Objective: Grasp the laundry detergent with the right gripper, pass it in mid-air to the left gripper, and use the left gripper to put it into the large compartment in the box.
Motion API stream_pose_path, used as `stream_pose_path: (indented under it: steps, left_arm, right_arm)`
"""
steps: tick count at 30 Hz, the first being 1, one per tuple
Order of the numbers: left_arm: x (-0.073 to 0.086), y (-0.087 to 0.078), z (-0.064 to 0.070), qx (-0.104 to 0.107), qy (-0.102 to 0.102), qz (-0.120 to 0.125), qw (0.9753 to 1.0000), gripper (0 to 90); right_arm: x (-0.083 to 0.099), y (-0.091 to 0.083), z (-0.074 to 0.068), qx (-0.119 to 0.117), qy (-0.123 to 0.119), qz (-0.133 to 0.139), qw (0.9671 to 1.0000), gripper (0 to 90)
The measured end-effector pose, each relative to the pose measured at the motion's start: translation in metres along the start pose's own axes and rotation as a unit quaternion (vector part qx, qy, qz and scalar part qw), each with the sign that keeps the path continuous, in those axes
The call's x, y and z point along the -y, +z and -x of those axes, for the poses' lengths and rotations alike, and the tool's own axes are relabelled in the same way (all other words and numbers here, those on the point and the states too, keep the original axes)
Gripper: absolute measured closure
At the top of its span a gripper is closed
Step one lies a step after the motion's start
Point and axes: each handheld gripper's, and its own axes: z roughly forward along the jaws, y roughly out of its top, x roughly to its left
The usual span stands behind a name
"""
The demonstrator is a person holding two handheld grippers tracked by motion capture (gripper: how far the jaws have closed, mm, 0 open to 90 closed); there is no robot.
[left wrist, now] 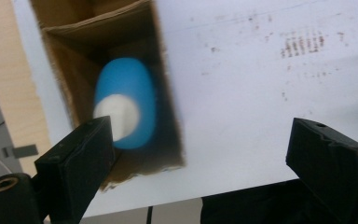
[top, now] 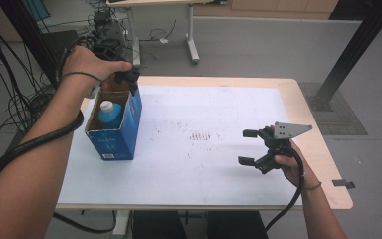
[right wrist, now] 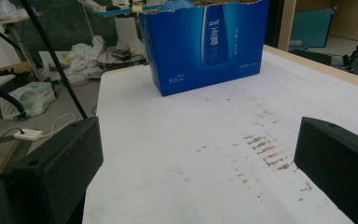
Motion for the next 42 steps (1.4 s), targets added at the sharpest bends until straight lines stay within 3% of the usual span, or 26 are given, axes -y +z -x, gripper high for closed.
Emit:
stream_pose_path:
  steps: [7, 14, 23, 34, 42]
  left_arm:
    - [0.004, -0.002, 0.034, 0.005, 0.047, 0.007, 0.9989, 5.7]
    - [0.008, 0.003, 0.061, 0.018, 0.073, 0.017, 0.9970, 5.1]
    - [0.013, 0.028, 0.081, 0.045, 0.085, 0.026, 0.9950, 5.4]
    - [0.027, 0.051, 0.110, 0.051, 0.126, 0.020, 0.9905, 5.5]
    - [0.032, 0.076, 0.118, 0.052, 0.134, 0.005, 0.9896, 5.7]
  right_arm:
    - [-0.001, -0.003, 0.001, 0.012, 0.004, 0.003, 0.9999, 1.1]
    - [-0.002, -0.006, 0.004, 0.027, 0.010, 0.003, 0.9996, 1.0]
    - [-0.002, -0.007, 0.008, 0.034, 0.013, 0.000, 0.9994, 1.0]
    - [-0.002, -0.004, 0.011, 0.036, 0.016, -0.003, 0.9992, 1.1]
    - [-0.004, -0.001, 0.010, 0.035, 0.015, -0.003, 0.9993, 1.0]
